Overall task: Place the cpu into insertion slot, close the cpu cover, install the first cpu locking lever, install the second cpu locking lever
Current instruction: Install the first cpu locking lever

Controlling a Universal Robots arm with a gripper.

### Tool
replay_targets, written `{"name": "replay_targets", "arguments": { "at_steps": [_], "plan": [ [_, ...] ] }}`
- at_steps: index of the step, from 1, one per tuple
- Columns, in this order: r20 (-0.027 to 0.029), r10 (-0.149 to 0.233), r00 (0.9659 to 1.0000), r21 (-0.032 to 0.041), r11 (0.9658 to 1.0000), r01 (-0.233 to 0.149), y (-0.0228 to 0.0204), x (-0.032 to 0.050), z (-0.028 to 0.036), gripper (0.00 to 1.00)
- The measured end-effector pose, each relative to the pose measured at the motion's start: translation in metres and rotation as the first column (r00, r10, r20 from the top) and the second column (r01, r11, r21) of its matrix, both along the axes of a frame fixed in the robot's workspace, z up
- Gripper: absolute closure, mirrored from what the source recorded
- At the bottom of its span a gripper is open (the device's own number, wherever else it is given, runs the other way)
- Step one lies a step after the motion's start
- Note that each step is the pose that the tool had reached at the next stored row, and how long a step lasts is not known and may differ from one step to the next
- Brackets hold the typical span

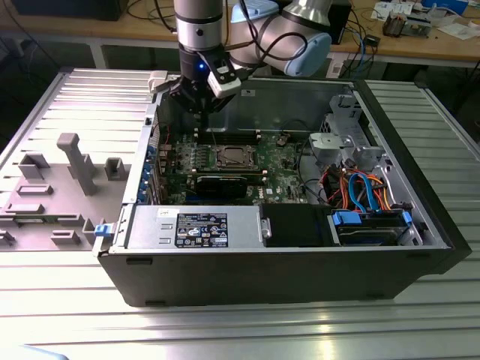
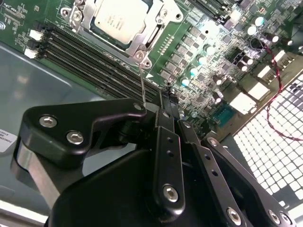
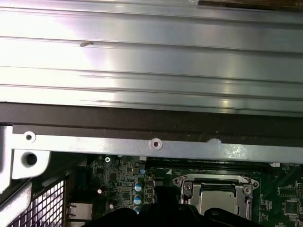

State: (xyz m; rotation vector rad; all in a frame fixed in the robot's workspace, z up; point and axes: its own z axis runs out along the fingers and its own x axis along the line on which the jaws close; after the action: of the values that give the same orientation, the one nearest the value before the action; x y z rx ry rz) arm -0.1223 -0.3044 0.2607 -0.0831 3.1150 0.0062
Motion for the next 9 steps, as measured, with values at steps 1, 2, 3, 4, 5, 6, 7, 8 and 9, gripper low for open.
{"name": "replay_targets", "arguments": {
  "at_steps": [1, 2, 3, 4, 5, 6, 7, 8, 9],
  "plan": [
    [0.0001, 0.000, 1.0000, 0.0000, 1.0000, 0.000, 0.0004, 0.0005, 0.0000, 0.89],
    [0.0000, 0.000, 1.0000, -0.0001, 1.0000, 0.000, 0.0005, 0.0012, 0.0000, 0.89],
    [0.0000, 0.000, 1.0000, -0.0002, 1.0000, 0.000, 0.0005, 0.0018, 0.0000, 0.89],
    [0.0001, 0.000, 1.0000, -0.0003, 1.0000, 0.000, 0.0005, 0.0027, 0.0000, 0.89],
    [0.0002, 0.000, 1.0000, -0.0004, 1.0000, 0.000, 0.0005, 0.0037, -0.0001, 0.89],
    [0.0002, 0.000, 1.0000, -0.0006, 1.0000, 0.000, 0.0005, 0.0048, -0.0002, 0.89],
    [0.0002, 0.000, 1.0000, -0.0009, 1.0000, 0.000, 0.0006, 0.0065, -0.0005, 0.89],
    [0.0002, 0.000, 1.0000, -0.0012, 1.0000, 0.000, 0.0006, 0.0079, -0.0007, 0.89],
    [0.0002, 0.000, 1.0000, -0.0012, 1.0000, 0.000, 0.0006, 0.0088, -0.0009, 0.89]
  ]
}}
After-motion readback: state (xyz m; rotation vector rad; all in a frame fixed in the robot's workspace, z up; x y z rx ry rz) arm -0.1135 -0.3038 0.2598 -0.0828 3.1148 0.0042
